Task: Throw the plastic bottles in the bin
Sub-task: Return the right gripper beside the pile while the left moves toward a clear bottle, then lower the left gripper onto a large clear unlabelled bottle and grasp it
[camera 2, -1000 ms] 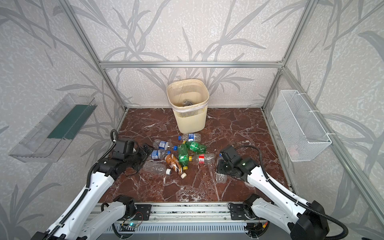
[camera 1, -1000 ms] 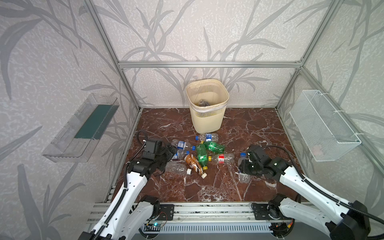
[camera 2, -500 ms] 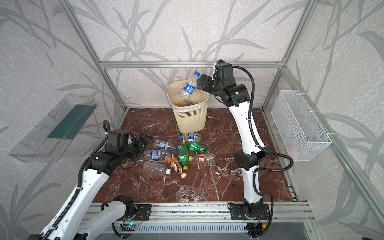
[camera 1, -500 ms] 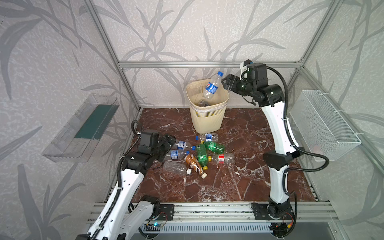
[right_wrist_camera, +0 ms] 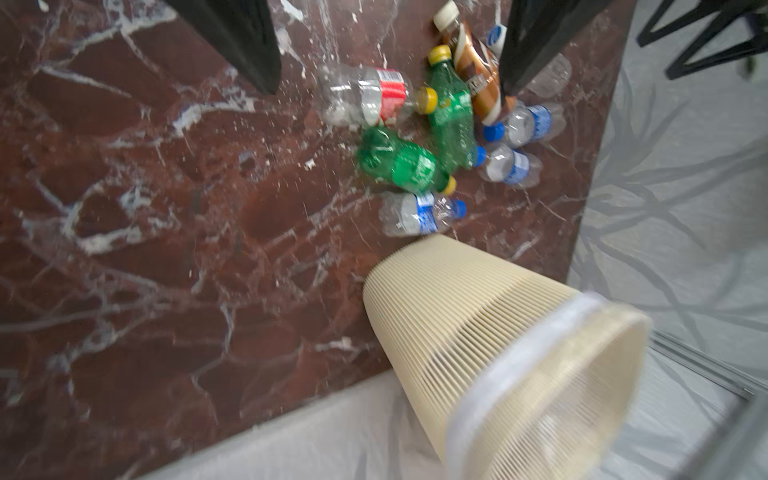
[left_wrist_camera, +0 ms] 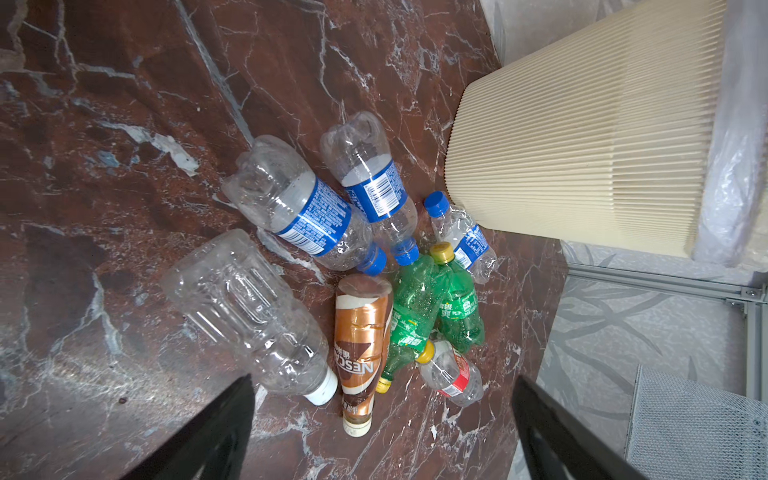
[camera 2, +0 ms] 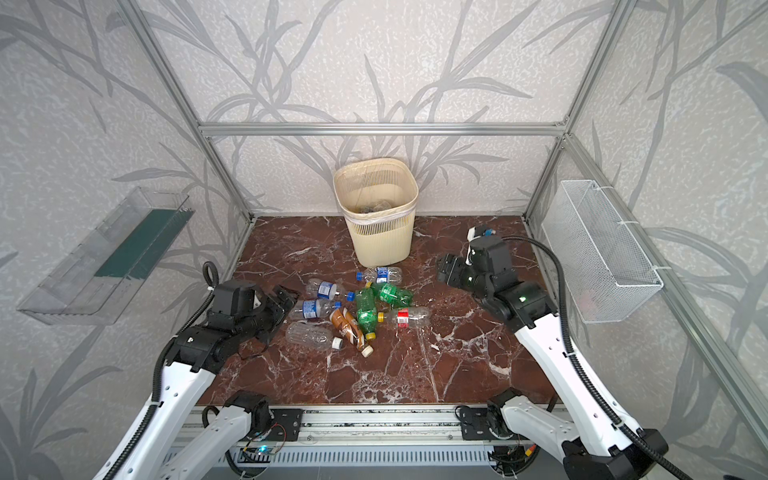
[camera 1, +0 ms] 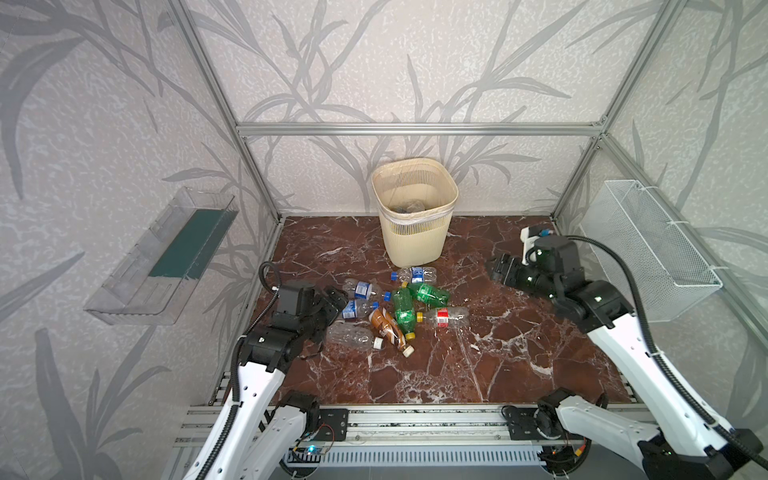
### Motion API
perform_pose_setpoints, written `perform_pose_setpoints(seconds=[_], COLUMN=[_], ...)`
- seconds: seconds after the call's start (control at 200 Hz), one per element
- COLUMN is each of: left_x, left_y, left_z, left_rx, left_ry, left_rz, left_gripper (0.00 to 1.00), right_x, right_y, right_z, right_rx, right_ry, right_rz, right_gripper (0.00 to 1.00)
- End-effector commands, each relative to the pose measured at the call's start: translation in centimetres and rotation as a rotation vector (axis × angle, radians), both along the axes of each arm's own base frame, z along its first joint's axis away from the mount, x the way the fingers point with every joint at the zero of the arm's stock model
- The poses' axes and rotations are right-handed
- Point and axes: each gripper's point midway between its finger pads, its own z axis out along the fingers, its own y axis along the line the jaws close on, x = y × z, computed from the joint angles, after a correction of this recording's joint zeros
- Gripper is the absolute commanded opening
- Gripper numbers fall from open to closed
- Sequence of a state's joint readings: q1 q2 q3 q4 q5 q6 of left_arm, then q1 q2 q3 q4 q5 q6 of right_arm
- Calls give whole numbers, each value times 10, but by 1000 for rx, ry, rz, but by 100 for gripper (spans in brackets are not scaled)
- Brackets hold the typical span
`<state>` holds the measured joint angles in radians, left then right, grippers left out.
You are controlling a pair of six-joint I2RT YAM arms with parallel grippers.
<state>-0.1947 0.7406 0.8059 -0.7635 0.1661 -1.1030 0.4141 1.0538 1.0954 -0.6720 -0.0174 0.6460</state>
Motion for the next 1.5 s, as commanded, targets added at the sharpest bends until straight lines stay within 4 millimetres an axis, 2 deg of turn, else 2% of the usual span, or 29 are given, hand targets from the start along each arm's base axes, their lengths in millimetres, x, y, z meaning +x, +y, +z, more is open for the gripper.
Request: perform_pose_setpoints(seconds=[0.0, 0.075, 0.265, 0.525, 0.76, 1.0, 1.494], left_x=[-5, -6, -8, -16, -29, -39, -31], left_y=[5, 4, 2, -3, -8, -11, -28], left_z=[-11, -17, -30, -54, -89, -108, -121], left_rx=[-2, -14, -50, -113, -179, -188, -143], left_ry=[35, 51, 100, 193, 290, 332, 342], left_rz=[33, 43, 72, 105, 160, 183, 160], left_gripper=[96, 96, 95, 92, 90, 89, 88], right_x=[-11, -18, -29, -33, -34, -34, -34], right_y=[5, 7, 12, 19, 20, 19, 18], right_z=[-35, -51, -76, -95, -100, -106, -108], right_rx=[63, 83, 100, 127, 127, 125, 124], right_ry=[72, 110, 169, 205, 213, 220, 217], right_rz=[-13, -11, -5, -2, -2, -9, -13], right_gripper=[81, 80, 79, 79, 78, 78, 78])
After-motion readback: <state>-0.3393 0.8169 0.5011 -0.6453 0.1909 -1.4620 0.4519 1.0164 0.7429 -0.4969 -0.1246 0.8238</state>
